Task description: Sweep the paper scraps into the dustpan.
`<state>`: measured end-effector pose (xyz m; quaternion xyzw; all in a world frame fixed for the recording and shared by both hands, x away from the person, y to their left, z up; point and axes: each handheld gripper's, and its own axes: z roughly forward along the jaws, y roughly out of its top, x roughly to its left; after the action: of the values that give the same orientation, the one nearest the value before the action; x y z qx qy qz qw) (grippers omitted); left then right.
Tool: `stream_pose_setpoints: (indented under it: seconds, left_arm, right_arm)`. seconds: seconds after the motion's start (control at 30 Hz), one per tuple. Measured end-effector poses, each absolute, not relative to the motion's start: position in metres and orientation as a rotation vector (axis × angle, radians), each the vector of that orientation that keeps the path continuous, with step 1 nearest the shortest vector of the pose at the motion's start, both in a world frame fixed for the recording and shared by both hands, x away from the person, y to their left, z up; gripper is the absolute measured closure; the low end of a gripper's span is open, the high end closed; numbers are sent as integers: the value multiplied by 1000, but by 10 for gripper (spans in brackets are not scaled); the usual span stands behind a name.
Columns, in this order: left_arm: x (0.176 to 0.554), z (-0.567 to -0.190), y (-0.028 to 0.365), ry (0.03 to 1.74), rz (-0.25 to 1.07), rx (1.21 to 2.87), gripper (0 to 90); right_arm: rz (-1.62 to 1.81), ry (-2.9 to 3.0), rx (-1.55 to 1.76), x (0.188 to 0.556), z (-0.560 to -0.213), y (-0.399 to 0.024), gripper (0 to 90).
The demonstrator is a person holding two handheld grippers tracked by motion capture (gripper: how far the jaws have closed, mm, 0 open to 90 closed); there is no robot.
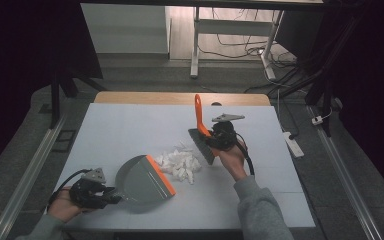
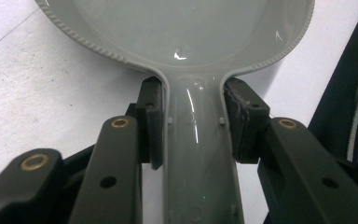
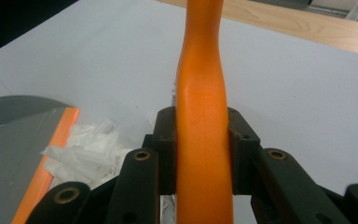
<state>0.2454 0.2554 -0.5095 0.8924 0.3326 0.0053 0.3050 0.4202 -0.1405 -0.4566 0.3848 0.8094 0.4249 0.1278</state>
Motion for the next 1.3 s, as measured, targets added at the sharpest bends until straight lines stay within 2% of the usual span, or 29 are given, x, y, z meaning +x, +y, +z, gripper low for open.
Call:
stream_pose_setpoints:
  seconds: [0.53,1.3]
  left_arm:
    - [246,-510,253,881,20,2360,620]
    - [248,-510,251,884,18,2358,620]
  right_arm:
    - [1162,2379,1186,435,-474,-132,702]
    - [1065,2517,1096,428,-482,-73,705]
